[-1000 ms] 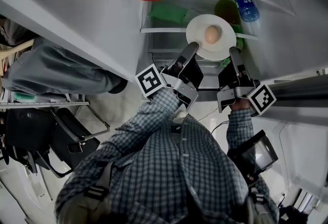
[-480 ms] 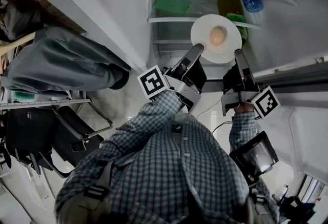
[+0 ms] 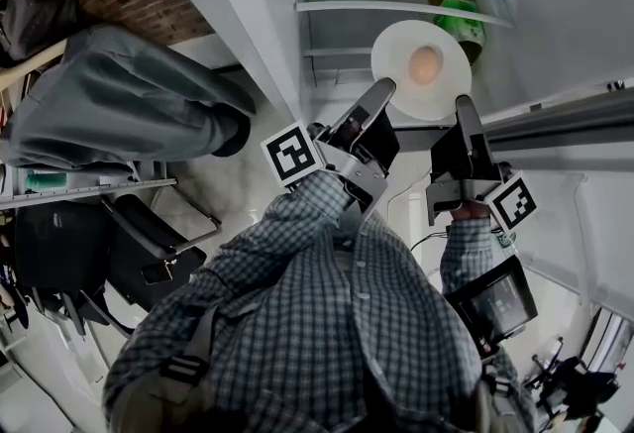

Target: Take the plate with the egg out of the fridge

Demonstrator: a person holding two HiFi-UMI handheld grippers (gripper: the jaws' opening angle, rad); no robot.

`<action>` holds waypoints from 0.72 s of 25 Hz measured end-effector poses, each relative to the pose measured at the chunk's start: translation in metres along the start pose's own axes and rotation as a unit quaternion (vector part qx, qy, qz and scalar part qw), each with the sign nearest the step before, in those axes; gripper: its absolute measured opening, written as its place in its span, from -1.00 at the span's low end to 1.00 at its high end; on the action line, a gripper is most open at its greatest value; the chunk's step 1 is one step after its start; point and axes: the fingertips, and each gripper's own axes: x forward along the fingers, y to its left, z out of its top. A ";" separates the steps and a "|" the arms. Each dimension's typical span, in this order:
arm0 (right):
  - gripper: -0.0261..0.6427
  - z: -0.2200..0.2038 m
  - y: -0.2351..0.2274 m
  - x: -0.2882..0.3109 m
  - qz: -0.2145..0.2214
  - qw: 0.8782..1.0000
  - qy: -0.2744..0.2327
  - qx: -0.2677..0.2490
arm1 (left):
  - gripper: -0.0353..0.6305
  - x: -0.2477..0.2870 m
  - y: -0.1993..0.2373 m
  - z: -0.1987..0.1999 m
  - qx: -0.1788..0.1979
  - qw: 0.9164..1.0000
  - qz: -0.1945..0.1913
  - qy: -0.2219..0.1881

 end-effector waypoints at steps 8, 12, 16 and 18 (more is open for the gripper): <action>-0.72 -0.002 -0.006 -0.002 0.014 1.000 0.007 0.000 | -0.68 -0.006 0.005 -0.004 0.021 1.000 0.000 0.000; -0.72 -0.008 -0.009 0.002 0.019 0.999 0.026 0.001 | -0.68 -0.011 0.009 -0.001 0.034 0.999 -0.001 -0.014; -0.72 -0.014 -0.013 -0.009 0.012 0.999 0.052 0.003 | -0.68 -0.022 0.010 -0.010 0.037 0.999 0.004 -0.031; -0.72 -0.015 -0.009 -0.023 0.020 0.998 0.062 0.000 | -0.68 -0.030 0.006 -0.023 0.045 0.998 0.003 -0.036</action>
